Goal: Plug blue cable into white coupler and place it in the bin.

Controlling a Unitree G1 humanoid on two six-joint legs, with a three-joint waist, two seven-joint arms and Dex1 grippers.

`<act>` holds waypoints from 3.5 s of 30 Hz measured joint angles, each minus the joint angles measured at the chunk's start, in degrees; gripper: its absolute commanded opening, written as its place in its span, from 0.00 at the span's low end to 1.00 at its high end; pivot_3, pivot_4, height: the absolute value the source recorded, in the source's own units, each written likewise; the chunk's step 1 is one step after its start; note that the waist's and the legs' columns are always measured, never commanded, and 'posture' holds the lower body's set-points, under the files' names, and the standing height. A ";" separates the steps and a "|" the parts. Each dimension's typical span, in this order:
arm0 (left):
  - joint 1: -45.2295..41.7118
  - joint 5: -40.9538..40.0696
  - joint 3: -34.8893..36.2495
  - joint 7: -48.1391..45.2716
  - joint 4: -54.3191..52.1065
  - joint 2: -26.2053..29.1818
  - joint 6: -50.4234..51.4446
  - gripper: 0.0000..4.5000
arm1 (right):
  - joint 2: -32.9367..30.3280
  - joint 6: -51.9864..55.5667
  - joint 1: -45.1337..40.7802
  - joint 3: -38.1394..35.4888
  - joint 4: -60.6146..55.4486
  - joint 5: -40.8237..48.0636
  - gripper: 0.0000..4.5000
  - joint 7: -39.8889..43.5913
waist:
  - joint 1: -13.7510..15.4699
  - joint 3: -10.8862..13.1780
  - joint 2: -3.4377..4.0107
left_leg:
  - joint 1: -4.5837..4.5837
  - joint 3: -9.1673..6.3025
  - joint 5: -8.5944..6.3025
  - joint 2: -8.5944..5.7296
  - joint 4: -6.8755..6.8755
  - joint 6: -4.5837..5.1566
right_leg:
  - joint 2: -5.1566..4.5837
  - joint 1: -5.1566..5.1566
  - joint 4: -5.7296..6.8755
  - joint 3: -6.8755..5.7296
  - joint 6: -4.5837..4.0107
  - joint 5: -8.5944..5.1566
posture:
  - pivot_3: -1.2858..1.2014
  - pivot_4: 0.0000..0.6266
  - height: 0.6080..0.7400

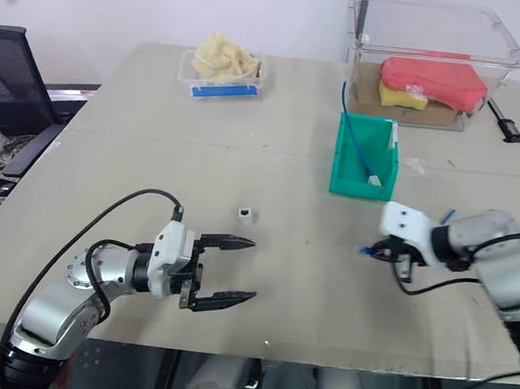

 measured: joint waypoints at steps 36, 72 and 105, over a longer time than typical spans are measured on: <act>-45.70 20.39 -24.97 -3.53 34.70 -18.17 8.26 0.98 | 28.09 -16.20 64.64 -38.42 -38.03 11.02 0.99 -27.45 | 0.78 -0.17 -0.28 | 0.15 -0.06 0.01 -0.07 0.17 -0.01 | 0.31 0.23 0.17 -0.01 0.19 -0.12 | 0.52 0.24 1.00; -45.12 26.21 -26.05 -8.21 39.64 -20.74 3.82 0.29 | 16.69 -18.08 64.39 -45.88 -30.49 18.92 1.00 -23.35 | 0.86 -0.14 -0.33 | 0.11 -0.03 -0.01 -0.05 0.18 0.05 | 0.31 0.19 0.17 0.00 0.21 -0.13 | 0.52 0.24 1.00; -45.14 29.15 -24.49 -4.70 39.80 -22.26 0.04 0.01 | 10.95 -4.38 51.19 -48.54 -28.40 32.73 1.00 -26.33 | 0.85 -0.13 -0.37 | 0.12 0.00 -0.03 0.00 0.20 0.07 | 0.28 0.19 0.19 0.07 0.19 -0.12 | 0.52 0.24 1.00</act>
